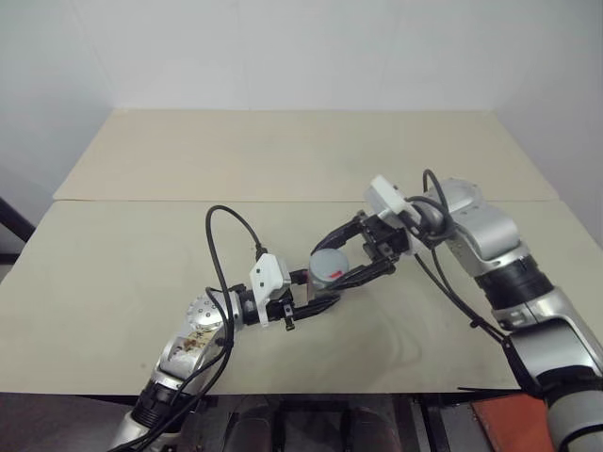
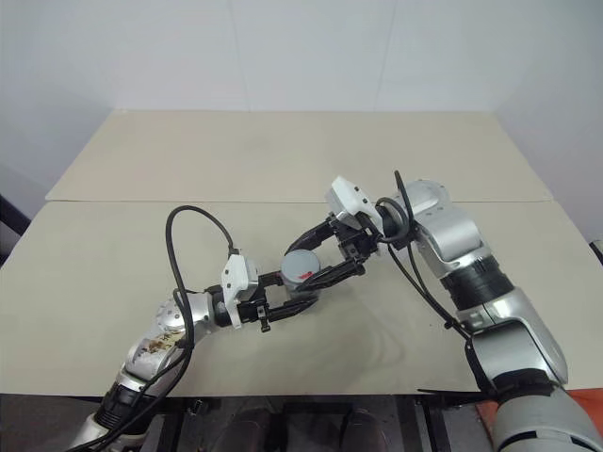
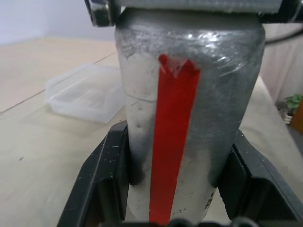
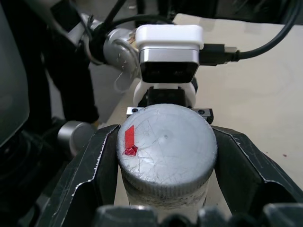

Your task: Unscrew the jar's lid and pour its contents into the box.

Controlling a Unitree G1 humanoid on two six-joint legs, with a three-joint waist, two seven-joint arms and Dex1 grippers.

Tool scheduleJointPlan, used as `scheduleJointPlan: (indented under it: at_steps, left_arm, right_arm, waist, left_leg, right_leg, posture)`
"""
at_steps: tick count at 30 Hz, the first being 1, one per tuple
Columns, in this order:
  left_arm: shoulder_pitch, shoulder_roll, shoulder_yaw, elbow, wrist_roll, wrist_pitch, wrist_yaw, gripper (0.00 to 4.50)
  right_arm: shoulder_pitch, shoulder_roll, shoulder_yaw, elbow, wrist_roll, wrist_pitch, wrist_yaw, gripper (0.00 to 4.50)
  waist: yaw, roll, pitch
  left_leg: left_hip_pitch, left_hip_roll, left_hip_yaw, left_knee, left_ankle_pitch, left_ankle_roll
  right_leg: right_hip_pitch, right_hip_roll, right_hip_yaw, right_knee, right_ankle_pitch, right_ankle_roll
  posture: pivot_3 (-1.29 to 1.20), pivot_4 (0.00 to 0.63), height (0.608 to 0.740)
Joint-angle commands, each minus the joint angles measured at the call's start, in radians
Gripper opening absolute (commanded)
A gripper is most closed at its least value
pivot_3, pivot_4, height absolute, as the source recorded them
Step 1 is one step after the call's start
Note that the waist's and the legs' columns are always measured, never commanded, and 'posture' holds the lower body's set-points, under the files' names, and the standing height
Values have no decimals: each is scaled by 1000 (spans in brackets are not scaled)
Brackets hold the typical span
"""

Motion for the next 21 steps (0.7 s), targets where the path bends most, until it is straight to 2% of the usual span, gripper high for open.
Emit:
scheduleJointPlan:
  at_steps: [1,2,4,7,8,11,18,21]
  left_arm:
    - [-31,-23,-11,-59,-21,-18,-2,2124]
    - [-29,-24,-12,-58,-18,-19,0,2124]
    - [-27,-27,-11,-57,-18,-18,3,2124]
    - [-31,-34,-7,-46,-14,-18,7,2124]
    - [-30,-35,-6,-43,-12,-19,6,2124]
    - [-28,-38,3,-27,-10,-25,9,2124]
    - [-33,-50,4,34,20,-58,31,2124]
    - [-61,-67,8,81,37,-76,52,2124]
  right_arm:
    - [-12,-13,56,43,28,-100,54,2792]
    - [-11,-14,54,48,38,-102,54,2792]
    - [-5,-9,36,59,35,-108,54,3498]
    - [9,-22,21,51,42,-112,54,4329]
    - [18,-23,5,44,42,-109,54,4461]
    - [88,-48,-116,-45,19,-94,0,4461]
    - [371,-159,-451,-551,48,102,-438,4461]
    - [522,-107,-548,-840,70,274,-768,4461]
  waist:
    - [3,0,0]
    - [3,0,0]
    - [3,0,0]
    - [7,0,0]
    - [7,0,0]
    - [12,0,0]
    - [25,0,0]
    - [28,0,0]
  left_leg:
    - [0,0,0,0,0,0]
    - [0,0,0,0,0,0]
    - [0,0,0,0,0,0]
    - [0,0,0,0,0,0]
    - [0,0,0,1,0,-1]
    - [0,1,0,0,0,-1]
    - [-4,1,0,0,0,-1]
    - [-3,1,0,1,1,-2]
  right_leg:
    - [0,0,0,0,0,0]
    - [0,0,0,0,0,0]
    - [0,0,0,0,0,0]
    - [0,0,0,0,0,0]
    - [0,0,0,0,0,0]
    - [0,0,0,0,0,0]
    - [-2,-1,-2,0,0,0]
    - [-1,-1,-2,0,0,0]
  posture:
    - [0,150,740]
    - [0,150,740]
    - [0,150,740]
    - [0,150,740]
    - [0,150,740]
    - [0,150,740]
    - [0,150,740]
    - [0,150,740]
